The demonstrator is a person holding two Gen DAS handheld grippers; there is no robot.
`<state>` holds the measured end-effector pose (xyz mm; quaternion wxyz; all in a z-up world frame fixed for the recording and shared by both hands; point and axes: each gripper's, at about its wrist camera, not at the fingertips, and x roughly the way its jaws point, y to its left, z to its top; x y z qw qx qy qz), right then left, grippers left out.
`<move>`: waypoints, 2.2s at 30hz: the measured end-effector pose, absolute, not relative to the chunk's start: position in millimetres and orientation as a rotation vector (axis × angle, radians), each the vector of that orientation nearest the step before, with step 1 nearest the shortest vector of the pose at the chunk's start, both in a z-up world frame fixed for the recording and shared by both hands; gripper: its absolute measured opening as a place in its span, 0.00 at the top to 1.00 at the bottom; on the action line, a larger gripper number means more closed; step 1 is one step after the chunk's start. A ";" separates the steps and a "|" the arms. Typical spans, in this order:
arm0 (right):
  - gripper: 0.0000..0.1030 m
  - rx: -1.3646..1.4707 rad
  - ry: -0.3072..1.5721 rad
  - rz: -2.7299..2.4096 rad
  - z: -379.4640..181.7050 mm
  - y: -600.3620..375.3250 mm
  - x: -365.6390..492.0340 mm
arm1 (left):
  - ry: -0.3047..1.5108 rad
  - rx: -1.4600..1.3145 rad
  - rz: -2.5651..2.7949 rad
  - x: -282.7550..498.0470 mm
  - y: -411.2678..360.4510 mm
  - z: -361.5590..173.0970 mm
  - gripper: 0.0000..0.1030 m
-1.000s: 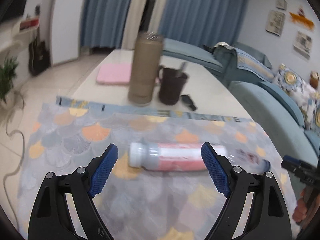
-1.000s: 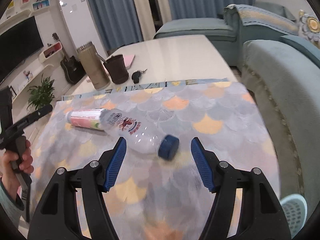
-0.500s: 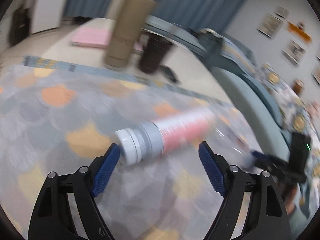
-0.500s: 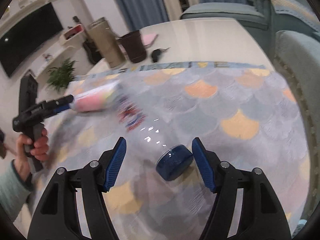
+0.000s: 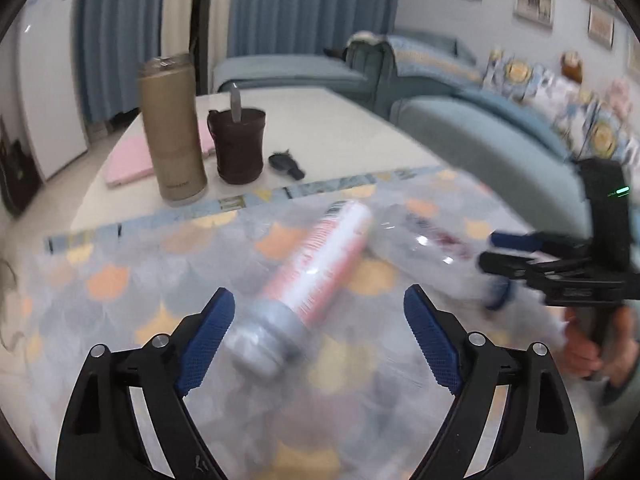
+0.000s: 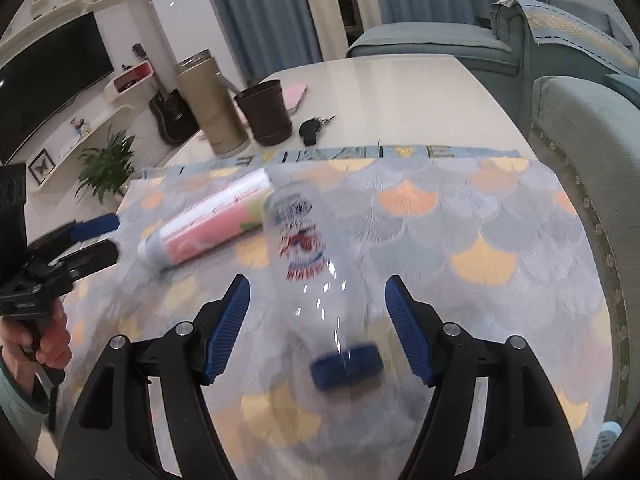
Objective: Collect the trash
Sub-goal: 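Grasp the pink-white bottle with the left tool while the right tool grasps the clear plastic bottle, then carry both bottles to the wastebasket and open both tools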
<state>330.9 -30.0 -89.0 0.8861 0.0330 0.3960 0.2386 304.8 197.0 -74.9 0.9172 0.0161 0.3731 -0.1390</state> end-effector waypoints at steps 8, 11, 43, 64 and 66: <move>0.33 -0.001 0.810 0.505 -104.5 -10.5 347.8 | 0.860 0.133 -0.295 355.3 182.7 -106.9 0.18; 0.33 -0.050 0.818 0.484 -106.9 0.0 351.9 | 0.889 0.133 -0.295 365.5 173.5 -113.6 0.28; 0.45 0.089 0.702 0.213 -12.8 -180.2 150.6 | 0.776 -0.154 -0.555 175.8 -2.2 -17.9 0.55; 0.43 0.599 0.926 -0.337 -127.7 -435.3 72.9 | 0.919 -0.151 -0.834 146.8 -236.1 -77.7 0.55; 0.43 0.619 0.930 -0.345 -133.9 -441.8 73.7 | 0.912 -0.128 -0.847 145.5 -243.5 -83.2 0.52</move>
